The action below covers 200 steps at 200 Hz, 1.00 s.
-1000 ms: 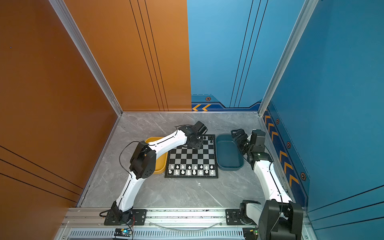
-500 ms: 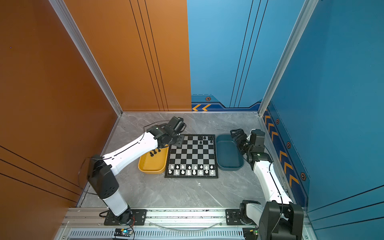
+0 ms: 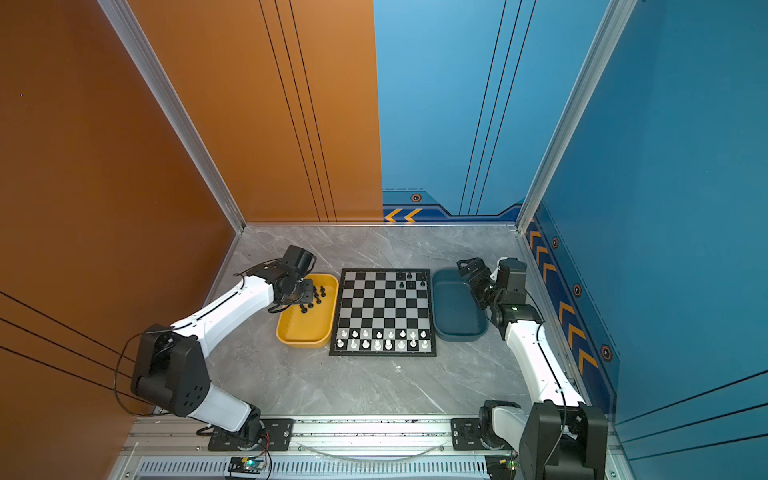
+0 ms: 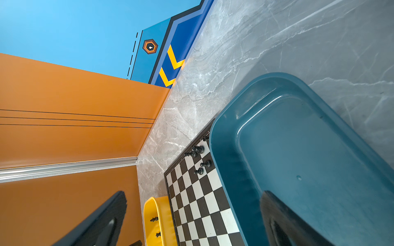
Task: Set up the chess pieces on the board
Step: 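Move the empty left gripper back over the yellow tray, then lower the left gripper and close on a black piece in the tray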
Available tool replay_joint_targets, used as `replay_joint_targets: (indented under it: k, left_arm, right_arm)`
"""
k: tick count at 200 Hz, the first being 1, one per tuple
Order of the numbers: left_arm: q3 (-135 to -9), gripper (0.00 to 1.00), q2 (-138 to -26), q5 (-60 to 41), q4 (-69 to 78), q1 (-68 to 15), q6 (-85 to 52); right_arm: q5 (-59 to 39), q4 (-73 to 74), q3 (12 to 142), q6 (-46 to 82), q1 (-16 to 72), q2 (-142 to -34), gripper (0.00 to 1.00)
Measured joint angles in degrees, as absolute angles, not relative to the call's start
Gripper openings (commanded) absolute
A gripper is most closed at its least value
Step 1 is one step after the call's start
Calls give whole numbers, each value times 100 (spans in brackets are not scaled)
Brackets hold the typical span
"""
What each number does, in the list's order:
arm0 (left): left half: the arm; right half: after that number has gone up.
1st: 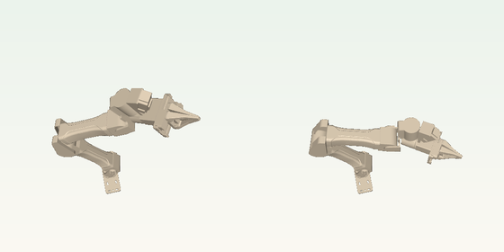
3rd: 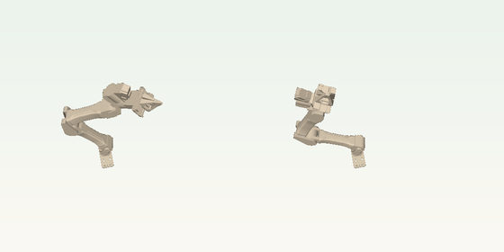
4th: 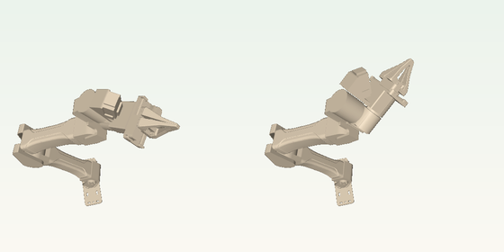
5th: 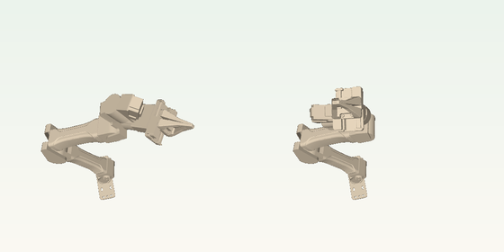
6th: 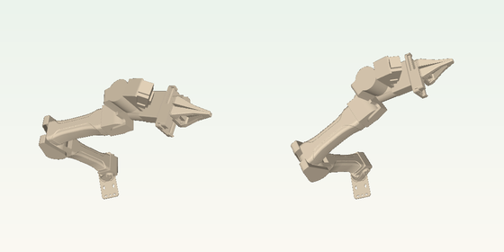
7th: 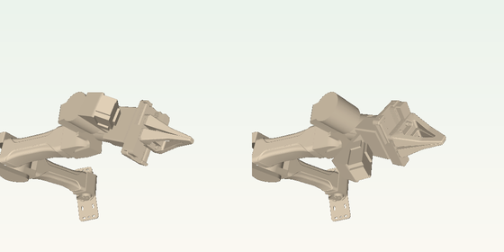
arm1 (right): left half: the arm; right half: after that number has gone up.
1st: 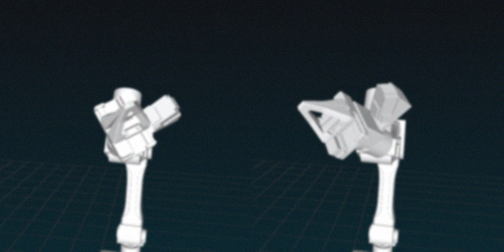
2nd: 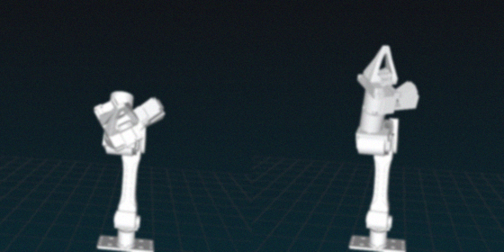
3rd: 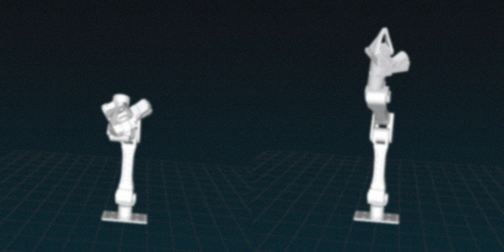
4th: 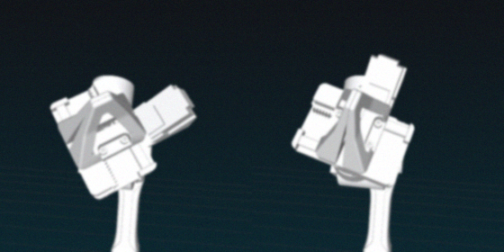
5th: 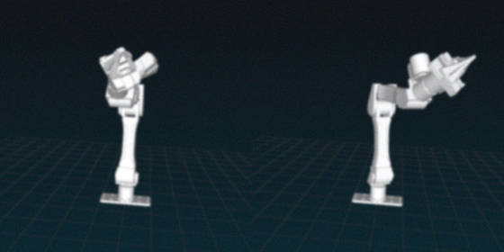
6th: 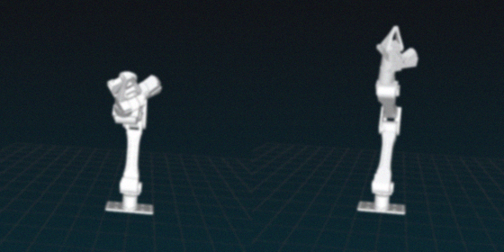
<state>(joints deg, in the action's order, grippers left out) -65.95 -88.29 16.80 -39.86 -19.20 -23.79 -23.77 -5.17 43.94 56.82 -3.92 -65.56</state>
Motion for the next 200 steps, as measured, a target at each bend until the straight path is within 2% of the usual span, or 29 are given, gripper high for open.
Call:
replay_joint_targets:
  k: [141, 200]
  left_arm:
    - [-6451, 43, -9323, 1339, -3546, -1643, -2416]
    - [-6383, 39, -9594, 1236, -3485, -1627, -2477]
  right_arm:
    - [-2375, -519, 4475, 5680, -340, -6622, 100]
    - [-2375, -521, 4475, 5680, -340, -6624, 100]
